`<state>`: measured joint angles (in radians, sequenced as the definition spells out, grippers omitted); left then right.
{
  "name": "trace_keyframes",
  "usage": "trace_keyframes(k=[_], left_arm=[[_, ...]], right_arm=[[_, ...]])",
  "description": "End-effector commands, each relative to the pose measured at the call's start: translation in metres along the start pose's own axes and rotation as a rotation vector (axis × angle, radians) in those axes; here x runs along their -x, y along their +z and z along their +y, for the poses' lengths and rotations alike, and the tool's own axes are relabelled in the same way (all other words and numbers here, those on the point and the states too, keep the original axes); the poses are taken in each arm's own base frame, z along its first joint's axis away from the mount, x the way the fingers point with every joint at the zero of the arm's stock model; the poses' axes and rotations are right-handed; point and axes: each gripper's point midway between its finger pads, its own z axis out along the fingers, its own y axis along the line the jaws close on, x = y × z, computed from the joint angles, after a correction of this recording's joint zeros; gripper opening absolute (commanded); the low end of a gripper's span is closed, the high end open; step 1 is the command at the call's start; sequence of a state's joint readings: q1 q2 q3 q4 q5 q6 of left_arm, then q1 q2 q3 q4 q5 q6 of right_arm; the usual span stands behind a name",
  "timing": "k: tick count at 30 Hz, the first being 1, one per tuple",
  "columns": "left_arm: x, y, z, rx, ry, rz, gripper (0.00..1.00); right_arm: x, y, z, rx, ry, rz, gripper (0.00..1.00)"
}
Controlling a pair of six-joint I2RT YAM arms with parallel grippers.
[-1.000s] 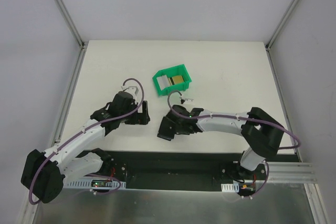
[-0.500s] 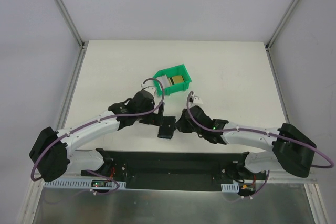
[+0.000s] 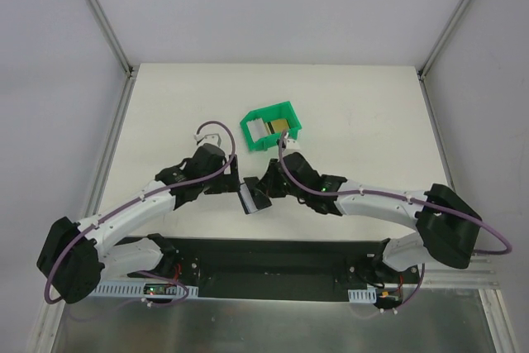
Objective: Put the credit cards into the card holder
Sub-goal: Open the card holder at the center of the board.
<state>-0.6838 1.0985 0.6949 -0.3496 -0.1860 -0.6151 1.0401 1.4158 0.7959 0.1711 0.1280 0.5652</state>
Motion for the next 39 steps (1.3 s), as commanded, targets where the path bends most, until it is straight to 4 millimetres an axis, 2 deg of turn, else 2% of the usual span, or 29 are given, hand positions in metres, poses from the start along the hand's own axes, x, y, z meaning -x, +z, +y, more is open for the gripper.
trace_keyframes(k=[1, 11, 13, 19, 24, 30, 32, 34, 36, 39], left_arm=[[-0.016, -0.001, 0.012, 0.004, -0.036, 0.023, 0.99], [-0.026, 0.007, 0.0, -0.072, -0.041, 0.053, 0.99], [-0.028, 0.01, -0.005, -0.093, -0.043, 0.066, 0.99], [-0.022, 0.019, -0.025, -0.17, -0.039, 0.067, 0.98], [-0.025, 0.029, -0.035, -0.196, -0.037, 0.109, 0.96], [-0.035, 0.039, -0.048, -0.275, -0.036, 0.141, 0.79], [-0.032, 0.041, -0.059, -0.33, -0.034, 0.133, 0.72], [-0.034, 0.043, -0.064, -0.358, -0.036, 0.147, 0.57], [-0.035, 0.045, -0.069, -0.388, -0.054, 0.145, 0.48], [-0.044, 0.049, -0.067, -0.383, -0.082, 0.177, 0.43]], right_arm=[[-0.002, -0.008, -0.016, -0.043, 0.016, -0.02, 0.0], [-0.018, -0.044, -0.122, -0.245, 0.151, -0.082, 0.01], [-0.021, -0.049, -0.137, -0.262, 0.165, -0.07, 0.01], [-0.036, -0.055, -0.164, -0.362, 0.122, 0.017, 0.01], [-0.05, -0.07, -0.201, -0.576, 0.151, 0.058, 0.01], [-0.063, -0.069, -0.213, -0.68, 0.131, 0.164, 0.01], [-0.066, -0.064, -0.213, -0.681, 0.131, 0.189, 0.01], [-0.068, -0.06, -0.211, -0.668, 0.132, 0.2, 0.01], [-0.068, -0.059, -0.211, -0.67, 0.133, 0.199, 0.01], [-0.066, -0.06, -0.211, -0.676, 0.129, 0.195, 0.01]])
